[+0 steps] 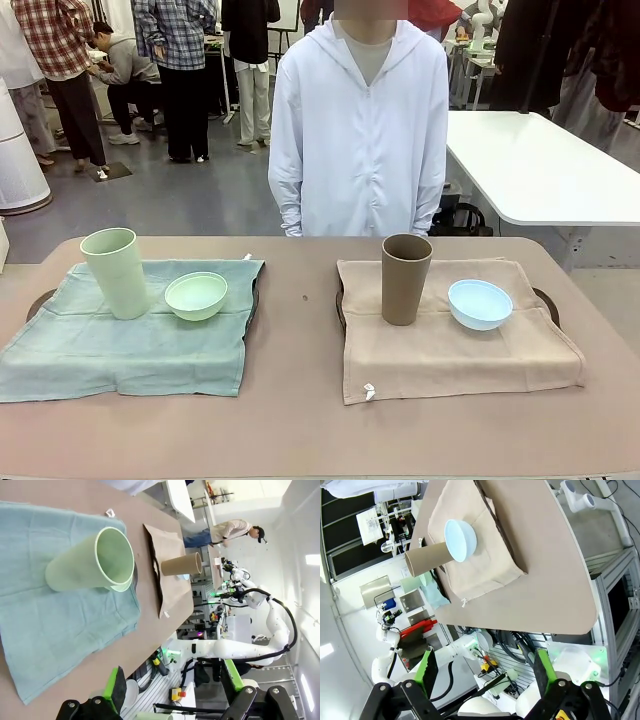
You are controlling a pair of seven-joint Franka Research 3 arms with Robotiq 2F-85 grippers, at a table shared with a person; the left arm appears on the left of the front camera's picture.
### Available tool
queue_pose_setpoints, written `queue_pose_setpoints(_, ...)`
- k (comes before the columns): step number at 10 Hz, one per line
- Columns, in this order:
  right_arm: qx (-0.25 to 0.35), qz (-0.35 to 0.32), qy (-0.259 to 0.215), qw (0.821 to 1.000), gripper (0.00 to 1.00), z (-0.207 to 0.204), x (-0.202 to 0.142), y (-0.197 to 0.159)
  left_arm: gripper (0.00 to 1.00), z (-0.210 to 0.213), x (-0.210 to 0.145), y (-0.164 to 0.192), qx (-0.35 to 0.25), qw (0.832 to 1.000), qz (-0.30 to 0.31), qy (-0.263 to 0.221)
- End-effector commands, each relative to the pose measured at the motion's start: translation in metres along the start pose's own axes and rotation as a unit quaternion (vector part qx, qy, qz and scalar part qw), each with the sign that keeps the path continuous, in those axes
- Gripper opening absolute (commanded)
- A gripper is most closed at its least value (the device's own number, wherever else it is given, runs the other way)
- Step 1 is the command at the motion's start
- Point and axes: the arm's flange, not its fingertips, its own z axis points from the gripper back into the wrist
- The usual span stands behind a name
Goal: Set up a tray with a mat and arrange the tableware.
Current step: Place the Picnic Bowl and Reusable plastic cup back onto the Handle tray in front of the human's position.
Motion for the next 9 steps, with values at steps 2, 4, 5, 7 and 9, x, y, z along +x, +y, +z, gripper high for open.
queue_pose_setpoints(2, 0.001, -0.002, -0.002, 1.000, 1.00, 0.0008, -0.0004, -0.0003, 1.00, -0.0003, -0.0019, 0.0012, -0.007, 1.000, -0.001, -0.002)
queue_pose_setpoints(4, 0.001, -0.002, -0.002, 1.000, 1.00, 0.0008, -0.0004, -0.0003, 1.00, -0.0003, -0.0019, 0.0012, -0.007, 1.000, -0.001, -0.002)
queue_pose_setpoints(5, 0.001, -0.002, -0.002, 1.000, 1.00, 0.0008, -0.0004, -0.0003, 1.00, -0.0003, -0.0019, 0.0012, -0.007, 1.000, -0.001, -0.002)
queue_pose_setpoints(7, 0.001, -0.002, -0.002, 1.000, 1.00, 0.0008, -0.0004, -0.0003, 1.00, -0.0003, -0.0019, 0.0012, -0.007, 1.000, -0.001, -0.002)
queue_pose_setpoints(9, 0.001, -0.002, -0.002, 1.000, 1.00, 0.0008, -0.0004, -0.0003, 1.00, -0.0003, -0.0019, 0.0012, -0.007, 1.000, -0.001, -0.002)
